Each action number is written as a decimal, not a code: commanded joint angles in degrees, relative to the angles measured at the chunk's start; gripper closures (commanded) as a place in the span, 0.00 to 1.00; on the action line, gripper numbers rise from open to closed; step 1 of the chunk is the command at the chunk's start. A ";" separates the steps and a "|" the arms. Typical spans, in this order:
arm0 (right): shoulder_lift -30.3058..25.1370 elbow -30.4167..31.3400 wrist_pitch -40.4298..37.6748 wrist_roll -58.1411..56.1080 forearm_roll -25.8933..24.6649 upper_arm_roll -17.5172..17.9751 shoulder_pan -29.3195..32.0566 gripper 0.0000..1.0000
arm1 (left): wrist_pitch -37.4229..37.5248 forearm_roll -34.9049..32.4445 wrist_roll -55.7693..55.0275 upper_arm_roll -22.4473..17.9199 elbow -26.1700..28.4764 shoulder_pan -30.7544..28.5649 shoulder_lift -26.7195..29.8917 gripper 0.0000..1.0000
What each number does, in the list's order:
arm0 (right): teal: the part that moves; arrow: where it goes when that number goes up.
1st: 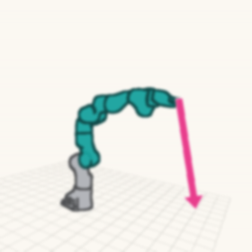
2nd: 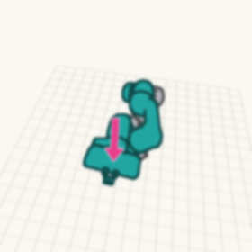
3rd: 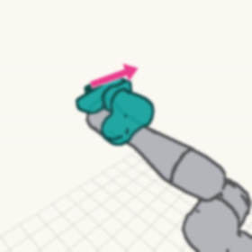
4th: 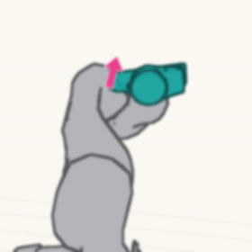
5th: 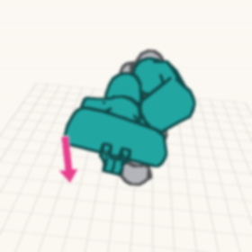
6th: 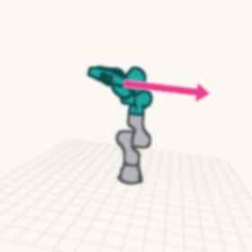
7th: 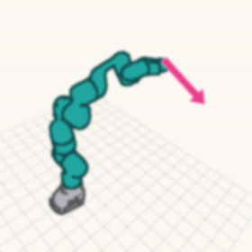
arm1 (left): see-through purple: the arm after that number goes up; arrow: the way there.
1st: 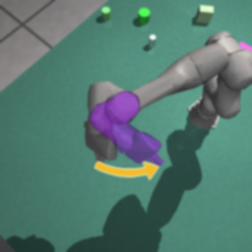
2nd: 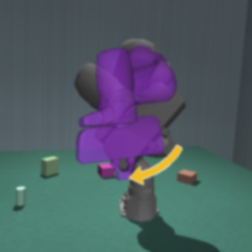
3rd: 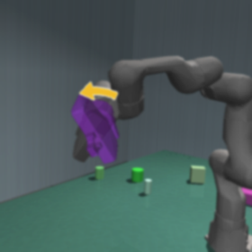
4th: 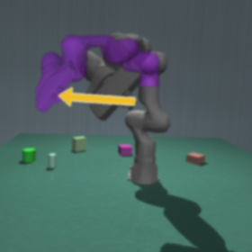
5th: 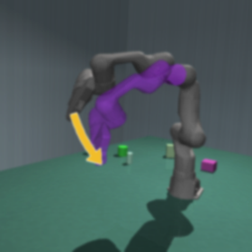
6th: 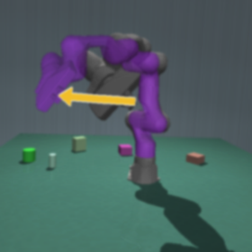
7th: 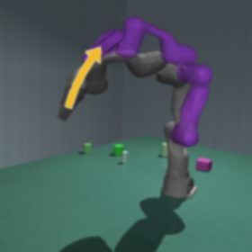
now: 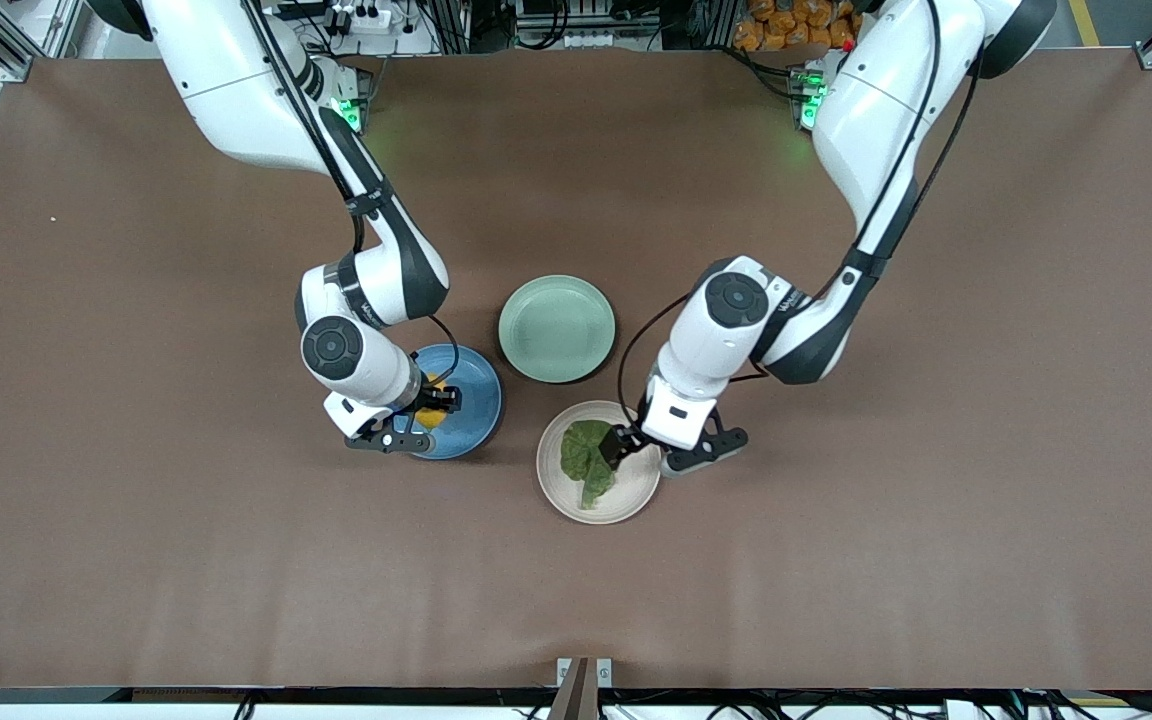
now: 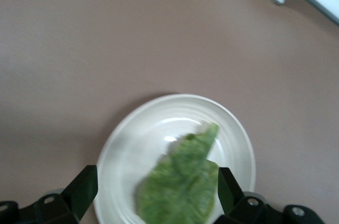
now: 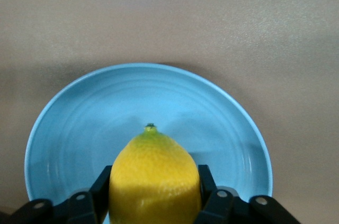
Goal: Place lemon and lettuce in plates
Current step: 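Release the lettuce on the cream plate while the right gripper releases lemon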
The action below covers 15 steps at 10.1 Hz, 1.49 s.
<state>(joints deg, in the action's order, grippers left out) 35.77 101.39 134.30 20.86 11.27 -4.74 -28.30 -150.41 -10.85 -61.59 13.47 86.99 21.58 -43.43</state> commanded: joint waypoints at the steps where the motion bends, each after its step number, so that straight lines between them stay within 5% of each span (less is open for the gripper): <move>1: 0.97 -1.19 -0.18 1.20 1.29 -0.53 -0.44 0.00 | 6.33 -1.63 2.96 0.16 0.28 -2.49 2.82 0.00; 6: -1.92 -1.63 -1.93 1.02 1.38 -0.45 0.96 0.00 | 14.08 -0.84 9.38 0.51 0.28 -9.27 6.87 0.00; 10: -6.93 -5.84 -15.01 -1.34 1.03 -0.53 4.57 0.00 | 19.43 -0.75 18.14 0.34 0.19 -15.05 8.98 0.00; 15: -12.47 -5.67 -21.69 -12.31 0.33 -0.62 11.51 0.00 | 30.78 -0.75 29.95 0.68 3.78 -22.79 12.93 0.00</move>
<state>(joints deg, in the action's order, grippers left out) 25.76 94.96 114.91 11.81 11.32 -5.85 -18.71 -121.18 -10.87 -32.23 13.50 87.06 0.06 -33.46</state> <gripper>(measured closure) 0.000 0.000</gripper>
